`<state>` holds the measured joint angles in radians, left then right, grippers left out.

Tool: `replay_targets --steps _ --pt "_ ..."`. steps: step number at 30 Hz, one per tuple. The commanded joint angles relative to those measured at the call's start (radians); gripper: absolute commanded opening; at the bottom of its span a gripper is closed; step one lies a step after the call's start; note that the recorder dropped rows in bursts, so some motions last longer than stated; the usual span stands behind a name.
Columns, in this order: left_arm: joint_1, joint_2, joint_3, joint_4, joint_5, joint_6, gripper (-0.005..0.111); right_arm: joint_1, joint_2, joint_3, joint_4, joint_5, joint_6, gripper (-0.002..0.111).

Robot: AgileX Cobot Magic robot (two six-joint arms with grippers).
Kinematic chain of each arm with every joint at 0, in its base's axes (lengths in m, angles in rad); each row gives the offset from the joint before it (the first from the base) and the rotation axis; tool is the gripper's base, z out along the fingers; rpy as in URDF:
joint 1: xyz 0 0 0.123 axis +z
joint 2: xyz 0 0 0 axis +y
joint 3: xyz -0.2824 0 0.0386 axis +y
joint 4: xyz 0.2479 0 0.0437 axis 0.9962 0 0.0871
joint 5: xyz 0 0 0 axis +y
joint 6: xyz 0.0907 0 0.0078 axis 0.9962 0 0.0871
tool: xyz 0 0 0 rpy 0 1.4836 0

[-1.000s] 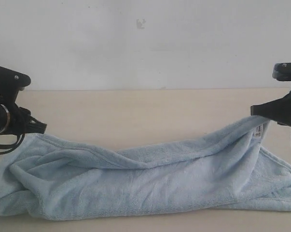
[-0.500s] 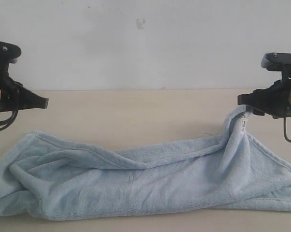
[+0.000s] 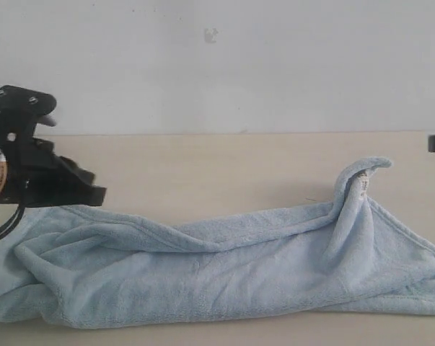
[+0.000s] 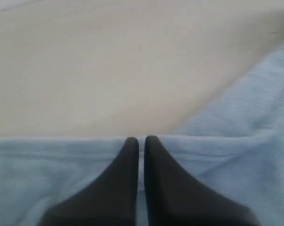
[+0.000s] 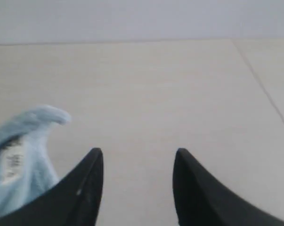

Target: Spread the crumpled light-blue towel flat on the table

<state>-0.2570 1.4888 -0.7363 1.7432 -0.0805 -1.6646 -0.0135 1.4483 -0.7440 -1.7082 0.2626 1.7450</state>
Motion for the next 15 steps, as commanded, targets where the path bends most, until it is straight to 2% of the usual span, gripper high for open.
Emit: replay_targets --steps 1,2,3,4,6,7,9,11,13,15 --pt "0.007 -0.016 0.088 -0.030 0.452 0.067 0.004 -0.007 -0.016 0.108 0.062 0.031 -0.057 0.008" --pt "0.007 -0.017 0.097 -0.158 0.444 0.173 0.004 -0.007 -0.016 0.138 0.079 -0.060 -0.078 0.001" --pt "0.007 -0.017 0.094 -0.268 0.391 0.279 0.004 -0.007 -0.016 0.146 0.114 -0.101 -0.080 0.001" --pt "-0.014 -0.024 0.072 -0.579 0.335 0.552 0.004 -0.007 -0.016 0.151 0.217 -0.166 -0.115 0.001" --pt "-0.056 -0.026 0.007 -0.959 0.471 0.991 0.004 -0.007 -0.016 0.151 0.345 -0.233 -0.233 0.001" --pt "-0.069 -0.023 -0.076 -1.212 0.654 1.302 0.004 -0.007 -0.016 0.151 0.385 -0.224 -0.281 0.001" --pt "-0.066 -0.023 -0.140 -1.379 0.753 1.459 0.004 -0.007 -0.016 0.151 0.417 -0.101 -0.370 0.001" --pt "-0.066 -0.023 -0.179 -1.453 0.818 1.547 0.004 -0.007 -0.009 0.144 0.544 0.083 -0.521 0.001" --pt "-0.066 -0.023 -0.186 -1.451 0.858 1.555 0.004 -0.022 0.019 0.115 0.714 0.230 -0.707 0.001" --pt "-0.062 -0.020 -0.177 -1.401 0.907 1.544 0.004 -0.039 0.059 0.071 1.007 0.274 -1.012 0.001"
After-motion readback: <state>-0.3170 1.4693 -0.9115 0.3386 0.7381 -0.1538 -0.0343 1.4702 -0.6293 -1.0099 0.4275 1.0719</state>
